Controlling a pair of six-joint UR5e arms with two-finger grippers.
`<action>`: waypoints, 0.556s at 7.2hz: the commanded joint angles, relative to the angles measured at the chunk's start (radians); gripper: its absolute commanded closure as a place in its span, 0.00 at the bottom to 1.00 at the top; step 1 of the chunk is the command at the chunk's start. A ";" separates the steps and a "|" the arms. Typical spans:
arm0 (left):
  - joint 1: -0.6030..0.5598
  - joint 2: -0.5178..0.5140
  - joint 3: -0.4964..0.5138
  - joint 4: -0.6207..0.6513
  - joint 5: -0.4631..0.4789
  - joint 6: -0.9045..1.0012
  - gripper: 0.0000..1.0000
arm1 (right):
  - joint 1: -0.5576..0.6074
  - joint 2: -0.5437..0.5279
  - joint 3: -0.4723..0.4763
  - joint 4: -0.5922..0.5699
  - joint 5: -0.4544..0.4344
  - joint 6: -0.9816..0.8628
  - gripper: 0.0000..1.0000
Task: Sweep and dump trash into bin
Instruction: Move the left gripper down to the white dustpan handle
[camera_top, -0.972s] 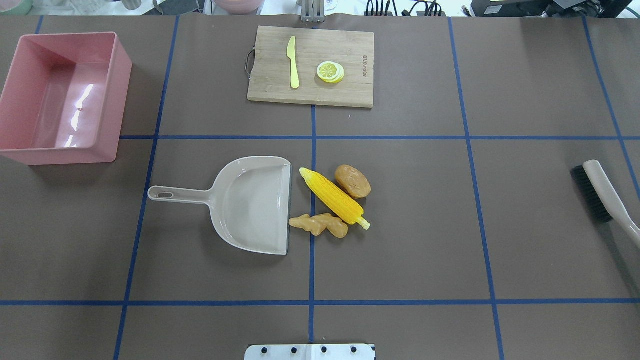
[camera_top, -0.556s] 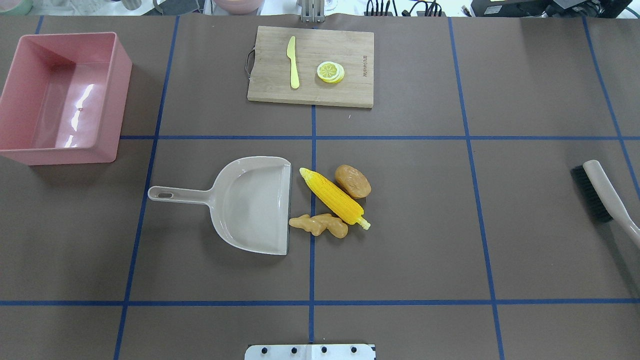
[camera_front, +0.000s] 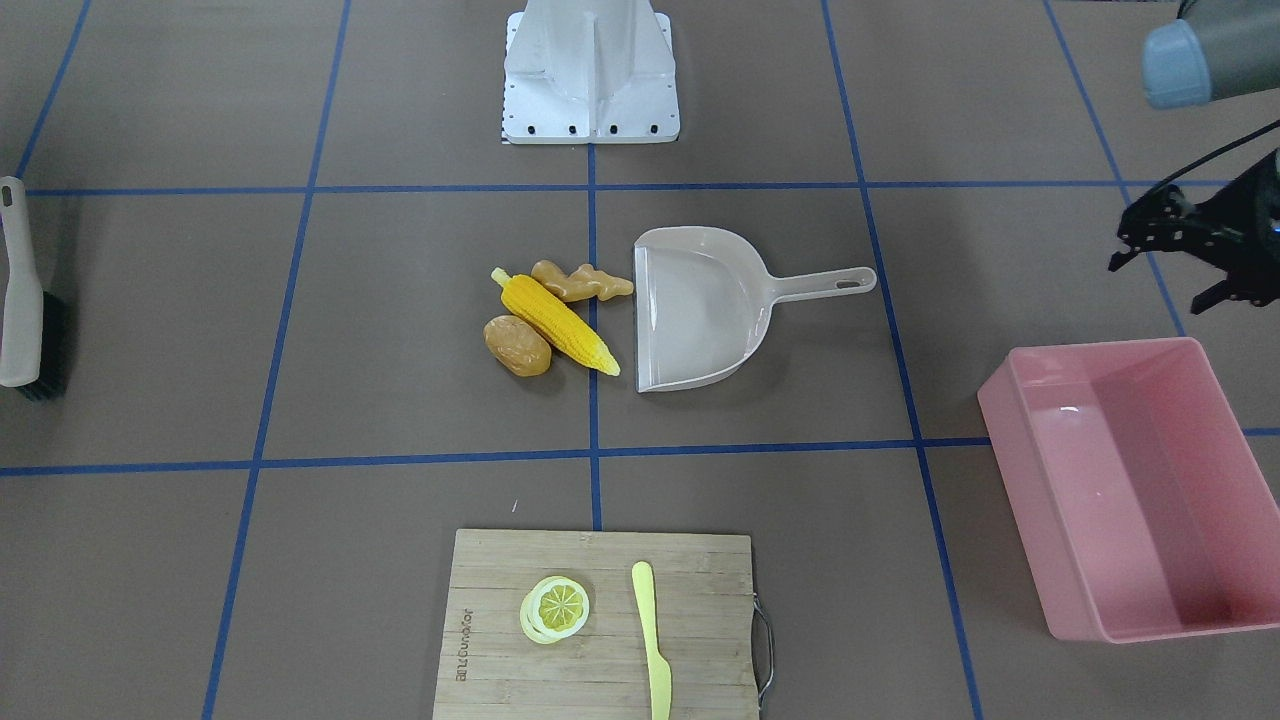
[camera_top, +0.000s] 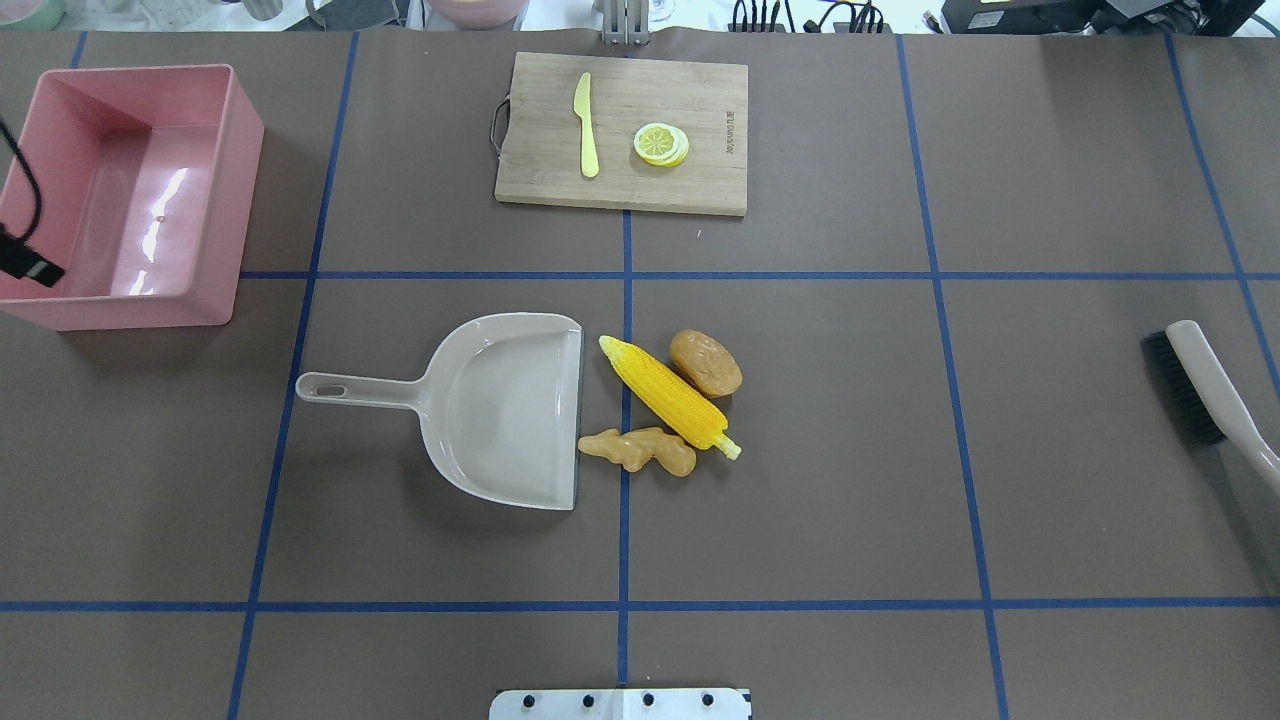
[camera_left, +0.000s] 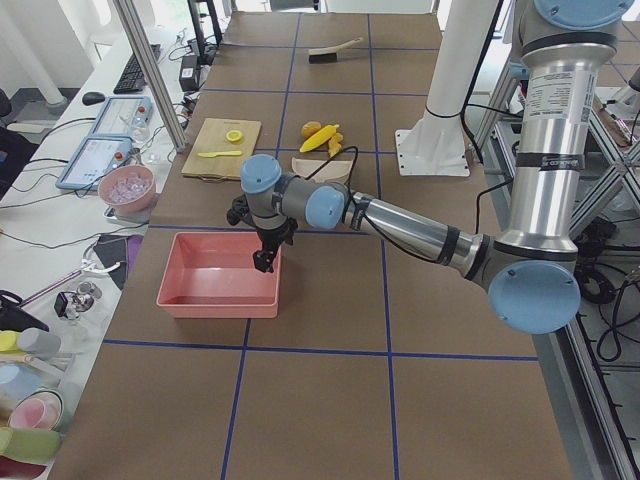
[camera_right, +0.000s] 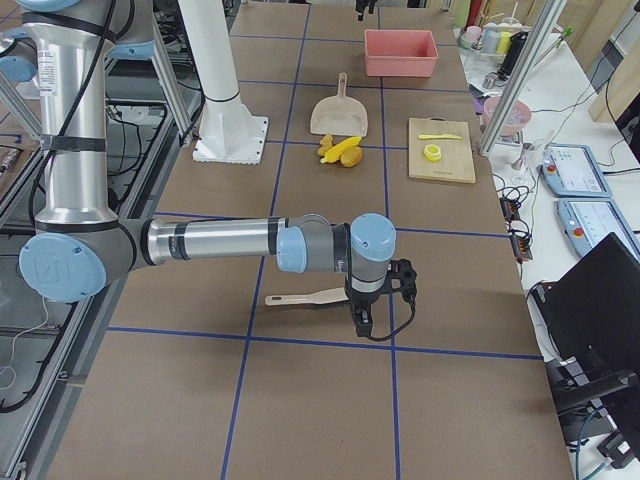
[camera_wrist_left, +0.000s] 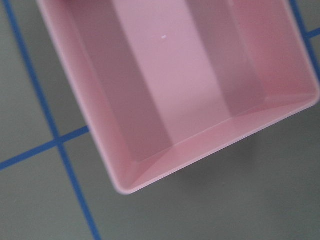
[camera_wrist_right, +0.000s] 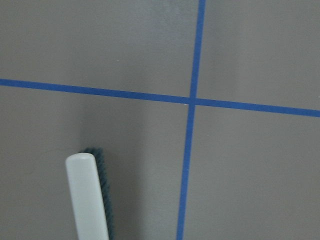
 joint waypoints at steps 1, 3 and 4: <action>0.123 -0.142 -0.006 -0.017 0.007 -0.003 0.02 | -0.092 -0.029 0.107 0.002 0.015 0.196 0.00; 0.157 -0.173 -0.010 -0.061 0.008 0.008 0.02 | -0.173 -0.145 0.207 0.012 0.010 0.204 0.00; 0.160 -0.174 -0.006 -0.109 0.010 0.008 0.02 | -0.222 -0.190 0.233 0.022 -0.009 0.241 0.00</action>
